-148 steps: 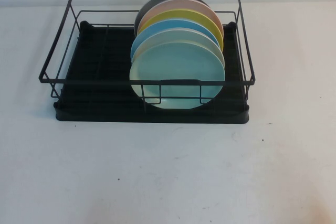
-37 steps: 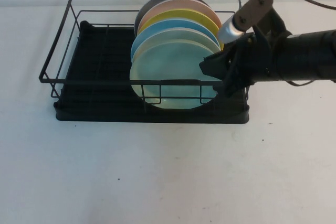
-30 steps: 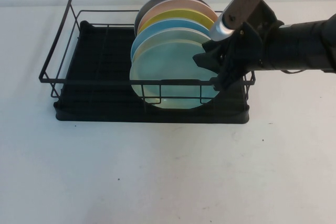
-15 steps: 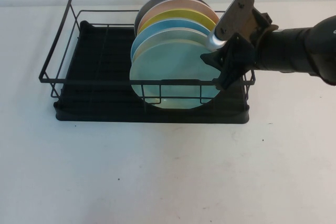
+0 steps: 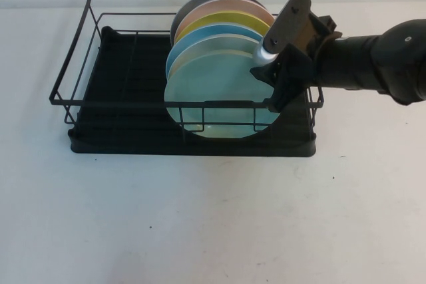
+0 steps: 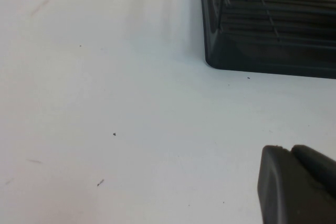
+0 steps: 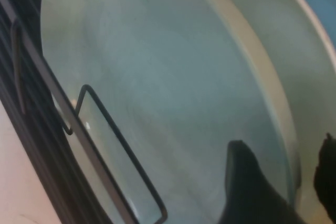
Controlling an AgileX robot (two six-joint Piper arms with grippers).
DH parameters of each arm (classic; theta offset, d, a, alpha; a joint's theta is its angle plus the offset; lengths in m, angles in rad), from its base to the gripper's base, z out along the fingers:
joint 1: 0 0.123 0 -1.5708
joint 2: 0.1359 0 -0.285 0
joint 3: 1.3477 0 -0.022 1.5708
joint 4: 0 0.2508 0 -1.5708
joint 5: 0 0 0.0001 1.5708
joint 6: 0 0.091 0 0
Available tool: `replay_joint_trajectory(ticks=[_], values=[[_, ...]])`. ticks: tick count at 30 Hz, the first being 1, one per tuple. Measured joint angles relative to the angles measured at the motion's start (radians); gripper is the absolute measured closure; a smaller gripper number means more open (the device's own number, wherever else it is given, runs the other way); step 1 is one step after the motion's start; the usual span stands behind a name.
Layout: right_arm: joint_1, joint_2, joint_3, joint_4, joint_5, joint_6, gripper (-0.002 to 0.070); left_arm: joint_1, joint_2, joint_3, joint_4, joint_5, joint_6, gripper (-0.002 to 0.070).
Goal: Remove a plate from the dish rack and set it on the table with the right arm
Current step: Grasp the plate from the shelf, then place the plate from the table
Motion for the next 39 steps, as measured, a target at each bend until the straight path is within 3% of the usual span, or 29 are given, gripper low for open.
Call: replay_joint_trajectory(ticks=[10,17,33,39], values=[[0.000,0.026,-0.011,0.005,0.000,-0.015,0.0430,0.000,0.000,0.000,0.000,0.000,0.000,0.0679],[0.000,0.031,-0.011,0.006,-0.005,-0.026,0.0619,0.000,0.000,0.000,0.000,0.000,0.000,0.0679],[0.000,-0.193,-0.011,0.078,-0.020,-0.018,0.0625,0.000,0.000,0.000,0.000,0.000,0.000,0.0679],[0.000,-0.341,-0.011,0.071,0.021,0.184,0.0625,0.000,0.000,0.000,0.000,0.000,0.000,0.0679]])
